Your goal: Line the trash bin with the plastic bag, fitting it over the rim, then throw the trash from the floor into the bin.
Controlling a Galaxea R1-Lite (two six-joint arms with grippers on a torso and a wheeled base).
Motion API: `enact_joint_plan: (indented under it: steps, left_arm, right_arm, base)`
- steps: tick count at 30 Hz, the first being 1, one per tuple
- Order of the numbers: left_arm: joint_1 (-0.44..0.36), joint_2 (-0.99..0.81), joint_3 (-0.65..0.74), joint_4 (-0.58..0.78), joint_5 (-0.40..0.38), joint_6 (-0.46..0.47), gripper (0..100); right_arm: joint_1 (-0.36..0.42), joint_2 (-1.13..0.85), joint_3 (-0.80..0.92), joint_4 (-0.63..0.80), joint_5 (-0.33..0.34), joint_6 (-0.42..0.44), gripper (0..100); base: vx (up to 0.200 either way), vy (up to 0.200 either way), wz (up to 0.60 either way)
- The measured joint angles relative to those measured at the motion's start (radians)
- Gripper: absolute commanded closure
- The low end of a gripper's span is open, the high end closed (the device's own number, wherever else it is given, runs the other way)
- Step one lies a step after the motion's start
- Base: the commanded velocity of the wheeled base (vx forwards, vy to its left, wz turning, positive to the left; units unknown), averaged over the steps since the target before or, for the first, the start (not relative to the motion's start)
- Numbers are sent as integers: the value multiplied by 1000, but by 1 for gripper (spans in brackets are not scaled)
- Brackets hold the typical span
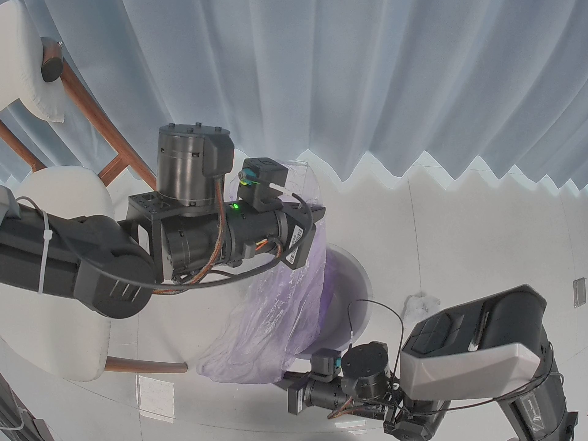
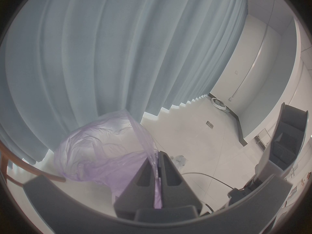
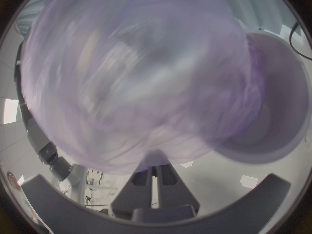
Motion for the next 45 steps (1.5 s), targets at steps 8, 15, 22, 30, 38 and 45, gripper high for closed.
enact_joint_plan:
  steps: [8,15,22,30,38,45]
  left_arm:
    - [-5,10,2,1,1,2,100]
    - [-4,33,3,0,1,22,100]
    - [-3,74,4,1,0,56,100]
    - [-1,101,24,1,-1,90,100]
    - [9,119,66,3,-8,170,100]
    - [3,124,130,15,-79,277,100]
  right_arm:
    - [-139,-9,-101,57,-14,13,100]
    - [-265,-48,-255,253,-17,17,100]
    - [-269,-125,-245,366,-17,17,100]
    - [-151,-295,7,482,-18,16,100]
    - [-91,-494,231,554,-61,14,100]
    - [-257,-649,300,569,-66,17,100]
  base:
    - [0,0,0]
    - [0,0,0]
    - [0,0,0]
    - [0,0,0]
    - [0,0,0]
    - [0,0,0]
